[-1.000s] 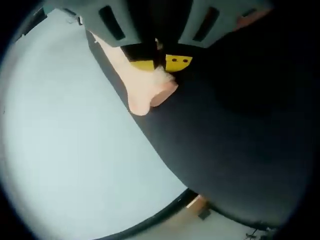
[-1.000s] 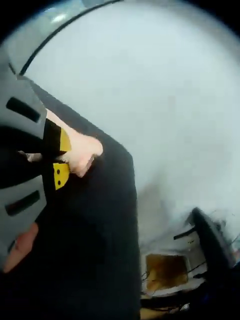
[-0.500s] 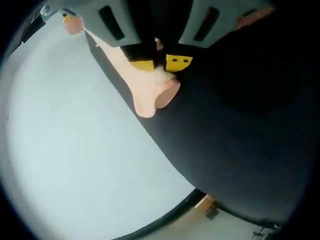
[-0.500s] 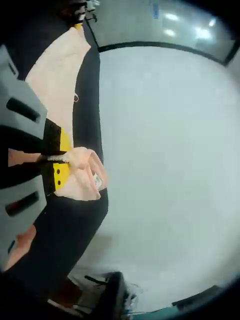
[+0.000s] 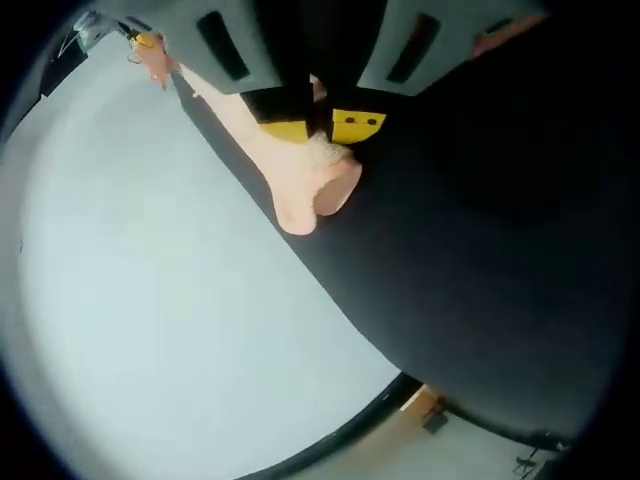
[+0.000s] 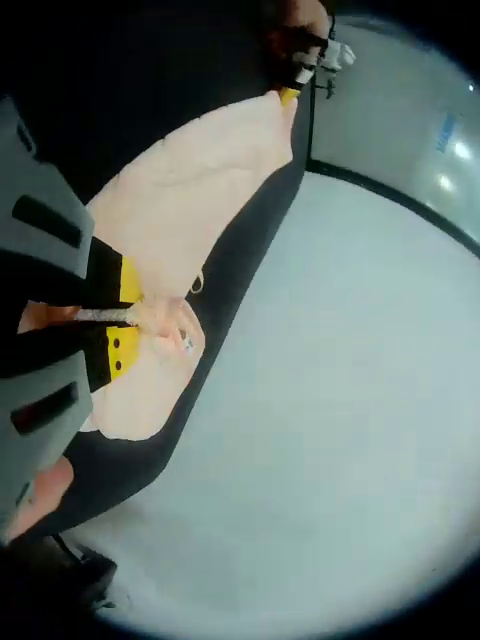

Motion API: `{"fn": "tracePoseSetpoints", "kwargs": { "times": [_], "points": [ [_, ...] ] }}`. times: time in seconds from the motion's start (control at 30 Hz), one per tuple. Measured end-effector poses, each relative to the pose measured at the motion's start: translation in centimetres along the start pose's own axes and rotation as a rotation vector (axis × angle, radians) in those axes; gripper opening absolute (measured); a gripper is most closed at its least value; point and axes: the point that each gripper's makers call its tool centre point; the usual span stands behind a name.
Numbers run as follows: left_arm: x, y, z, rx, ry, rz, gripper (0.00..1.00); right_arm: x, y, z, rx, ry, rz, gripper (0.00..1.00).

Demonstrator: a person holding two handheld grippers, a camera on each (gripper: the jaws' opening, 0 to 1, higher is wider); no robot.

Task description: Fold the towel on the table until its edges align and the towel forms a compact rectangular stack.

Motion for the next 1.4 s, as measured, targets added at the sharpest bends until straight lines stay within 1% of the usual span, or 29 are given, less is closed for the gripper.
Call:
{"fn": "tracePoseSetpoints", "kwargs": {
  "times": [0.07, 0.17, 0.23, 0.3, 0.37, 0.43, 0.47, 0.5, 0.57, 0.63, 0.67, 0.7, 0.73, 0.77, 0.83, 0.87, 0.9, 0.93, 1.03, 1.07, 1.1, 1.13, 1.17, 1.2, 1.27, 1.3, 1.33, 1.37, 1.4],
  "points": [
    [0.1, 0.0, 0.0, -0.009, 0.003, -0.009, 0.09, 0.2, -1.1, 0.3, 0.009, -0.006, -0.019, 0.02],
    [0.1, 0.1, 0.0, -0.011, 0.003, -0.002, 0.09, 0.8, -3.5, 0.7, 0.036, -0.007, -0.095, 0.02],
    [0.1, 0.1, -0.1, -0.014, 0.005, 0.001, 0.09, 1.0, -4.7, 0.8, 0.045, -0.004, -0.119, 0.02],
    [0.1, 0.2, -0.1, -0.019, 0.007, 0.002, 0.09, 0.4, -5.7, 1.3, 0.056, -0.043, -0.177, 0.02],
    [-0.1, 0.3, -0.2, -0.024, 0.007, 0.006, 0.09, 0.2, -6.3, 1.7, 0.071, -0.045, -0.171, 0.03],
    [-0.2, 0.4, -0.3, -0.027, 0.008, 0.011, 0.09, 0.2, -7.5, 1.6, 0.138, -0.037, -0.125, 0.08],
    [-0.2, 0.4, -0.3, -0.028, 0.008, 0.013, 0.09, 0.2, -7.8, 1.5, 0.153, -0.037, -0.127, 0.15],
    [-0.3, 0.4, -0.3, -0.029, 0.009, 0.012, 0.09, -0.1, -8.6, 1.4, 0.188, -0.032, -0.190, 0.21],
    [-0.3, 0.5, -0.4, -0.033, 0.009, 0.011, 0.09, -0.5, -8.0, 0.6, 0.181, -0.035, -0.161, 0.23],
    [-0.3, 0.5, -0.5, -0.036, 0.010, 0.013, 0.09, 0.1, -8.2, -1.2, 0.271, -0.005, -0.055, 0.26],
    [-0.4, 0.5, -0.5, -0.037, 0.010, 0.016, 0.09, 0.9, -8.0, -2.3, 0.322, 0.038, 0.014, 0.29],
    [-0.4, 0.5, -0.5, -0.037, 0.011, 0.020, 0.09, 2.0, -7.0, -3.0, 0.343, 0.089, 0.076, 0.30],
    [-0.2, 0.4, -0.4, -0.037, 0.012, 0.022, 0.09, 2.6, -4.4, -3.3, 0.323, 0.117, 0.169, 0.29],
    [-0.2, 0.4, -0.4, -0.038, 0.012, 0.022, 0.09, 2.7, -2.1, -2.9, 0.281, 0.122, 0.239, 0.26],
    [-0.1, 0.4, -0.4, -0.037, 0.016, 0.023, 0.09, 2.2, 1.5, -1.5, 0.192, 0.127, 0.303, 0.25],
    [-0.1, 0.4, -0.4, -0.037, 0.017, 0.025, 0.09, 1.0, 2.2, -0.5, 0.164, 0.070, 0.311, 0.25],
    [-0.1, 0.4, -0.4, -0.036, 0.018, 0.030, 0.09, -0.3, 2.2, 0.4, 0.157, 0.016, 0.305, 0.25],
    [-0.2, 0.5, -0.4, -0.034, 0.018, 0.034, 0.09, -1.5, 1.9, 1.3, 0.151, -0.031, 0.293, 0.25],
    [-0.5, 0.5, -0.2, -0.022, 0.010, 0.027, 0.10, -4.2, -0.3, 3.1, 0.186, -0.119, 0.250, 0.25],
    [-0.5, 0.5, -0.1, -0.013, 0.007, 0.025, 0.10, -3.6, 0.0, 3.1, 0.167, -0.066, 0.231, 0.25],
    [-0.5, 0.5, 0.0, -0.008, 0.000, 0.026, 0.10, -3.4, 0.2, 2.5, 0.173, -0.054, 0.234, 0.25],
    [-0.5, 0.5, 0.0, -0.008, -0.002, 0.023, 0.10, -3.2, 0.6, 1.3, 0.186, -0.046, 0.265, 0.26],
    [-0.4, 0.5, -0.1, -0.012, -0.002, 0.008, 0.10, -2.8, 1.1, 0.2, 0.201, -0.009, 0.316, 0.27],
    [-0.1, 0.7, -0.3, -0.028, 0.004, -0.015, 0.09, -2.1, 2.4, -0.8, 0.189, 0.064, 0.360, 0.26],
    [1.7, 2.4, -0.9, -0.127, 0.059, -0.070, 0.08, -2.6, 4.6, -2.9, 0.142, 0.143, 0.415, 0.24],
    [2.0, 3.4, -1.1, -0.148, 0.073, -0.026, 0.08, -3.3, 5.4, -3.6, 0.121, 0.154, 0.428, 0.24],
    [1.7, 4.8, -1.5, -0.156, 0.068, 0.058, 0.08, -3.9, 5.8, -3.9, 0.108, 0.160, 0.437, 0.23],
    [2.0, 6.4, -1.3, -0.137, 0.068, 0.162, 0.08, -4.8, 6.4, -4.1, 0.088, 0.164, 0.446, 0.21],
    [2.2, 7.6, -1.2, -0.123, 0.078, 0.226, 0.08, -5.8, 6.9, -4.2, 0.068, 0.162, 0.444, 0.20]
  ]
}}
Point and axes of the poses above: the point that each gripper's makers call its tool centre point, and the gripper's own axes: z roughly forward along the fingers, y roughly to its right, x roughly out of its top, and after that the axes turned 15 degrees about -y, right-handed
